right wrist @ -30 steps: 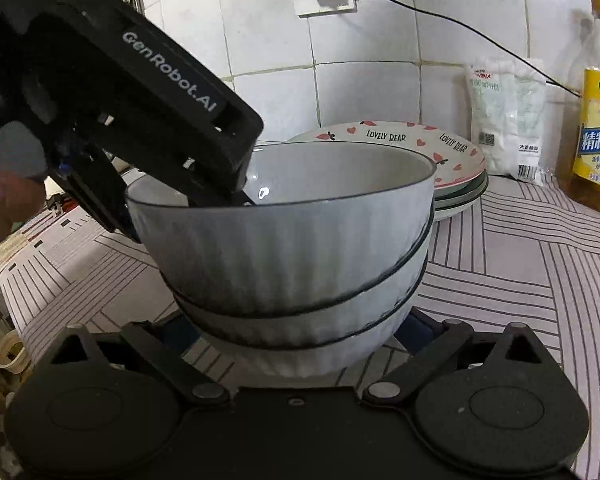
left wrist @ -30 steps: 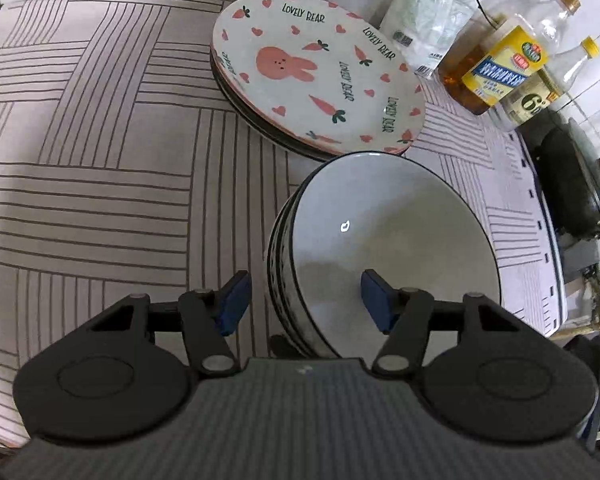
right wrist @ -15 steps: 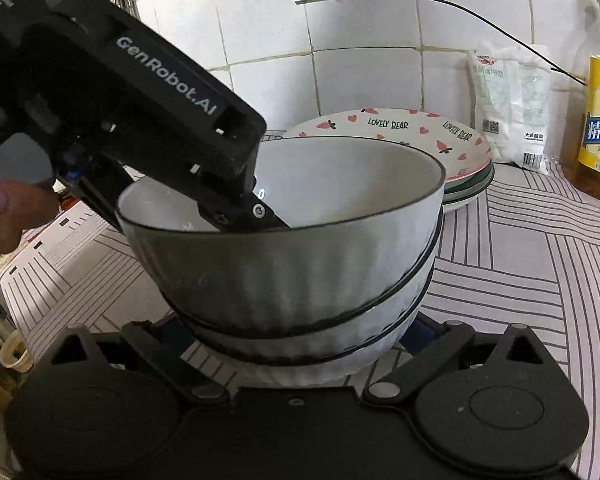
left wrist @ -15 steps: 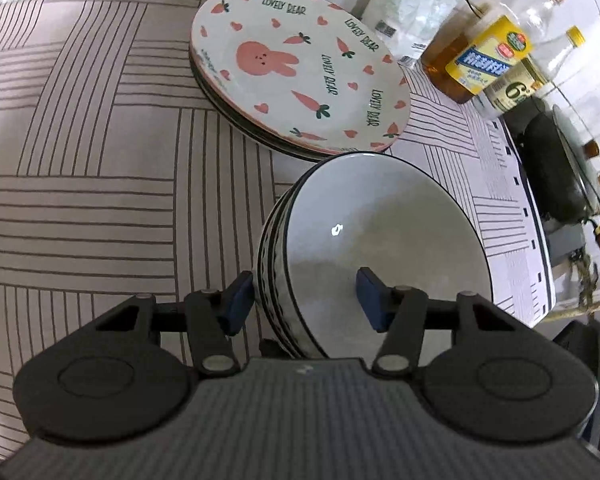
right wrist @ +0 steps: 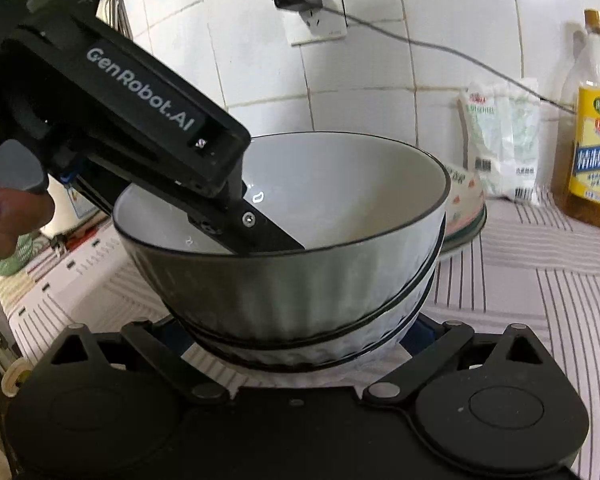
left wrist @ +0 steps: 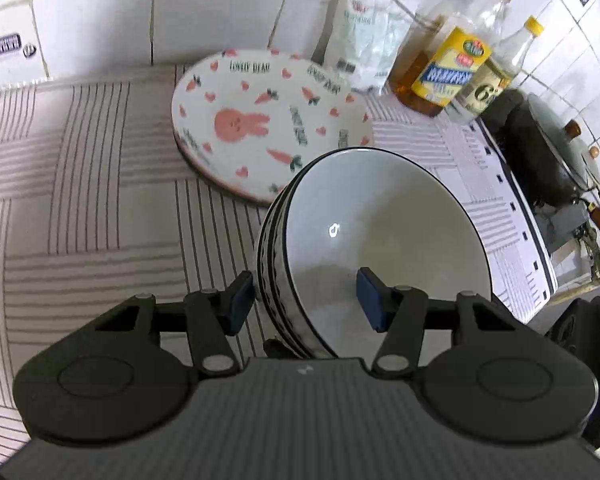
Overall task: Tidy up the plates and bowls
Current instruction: 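Carry the bowl stack onto the bunny-print plate stack with both grippers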
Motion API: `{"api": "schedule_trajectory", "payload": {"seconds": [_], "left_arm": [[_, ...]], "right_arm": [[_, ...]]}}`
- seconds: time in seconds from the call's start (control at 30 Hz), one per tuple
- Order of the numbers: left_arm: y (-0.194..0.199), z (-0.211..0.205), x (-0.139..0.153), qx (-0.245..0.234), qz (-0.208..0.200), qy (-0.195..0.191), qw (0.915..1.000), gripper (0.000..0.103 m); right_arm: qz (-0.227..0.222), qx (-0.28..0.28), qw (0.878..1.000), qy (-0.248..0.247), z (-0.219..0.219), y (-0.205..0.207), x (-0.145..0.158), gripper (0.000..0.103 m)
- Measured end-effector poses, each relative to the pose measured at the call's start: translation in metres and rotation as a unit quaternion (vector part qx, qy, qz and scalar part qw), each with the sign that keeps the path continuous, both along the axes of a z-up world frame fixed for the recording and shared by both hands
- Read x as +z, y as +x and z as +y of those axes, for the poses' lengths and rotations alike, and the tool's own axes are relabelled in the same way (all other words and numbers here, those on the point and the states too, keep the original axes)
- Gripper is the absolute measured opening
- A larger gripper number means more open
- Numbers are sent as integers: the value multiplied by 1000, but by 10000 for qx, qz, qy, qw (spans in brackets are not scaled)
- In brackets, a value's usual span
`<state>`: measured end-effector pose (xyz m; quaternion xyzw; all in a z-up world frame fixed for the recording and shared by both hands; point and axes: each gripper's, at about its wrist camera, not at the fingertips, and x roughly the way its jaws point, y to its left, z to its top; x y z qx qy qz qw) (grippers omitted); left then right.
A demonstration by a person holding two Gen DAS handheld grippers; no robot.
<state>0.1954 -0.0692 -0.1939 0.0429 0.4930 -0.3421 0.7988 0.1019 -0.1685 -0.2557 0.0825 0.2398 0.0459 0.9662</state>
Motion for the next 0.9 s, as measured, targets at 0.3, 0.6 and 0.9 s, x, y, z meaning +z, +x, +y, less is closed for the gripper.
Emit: {"api": "schedule_trajectory", "payload": {"seconds": [0.3, 0.6, 0.9], "left_arm": [[25, -10, 30, -35, -437, -60, 9990, 54], [76, -29, 37, -49, -491, -141, 9987, 54], [116, -45, 18, 25, -321, -217, 9992, 54]], "right_arm": [[-299, -79, 9995, -45, -7, 29, 27, 102], [-392, -260, 9983, -330, -18, 74, 37, 102], [-148, -341, 9988, -312, -36, 116, 35, 102]]}}
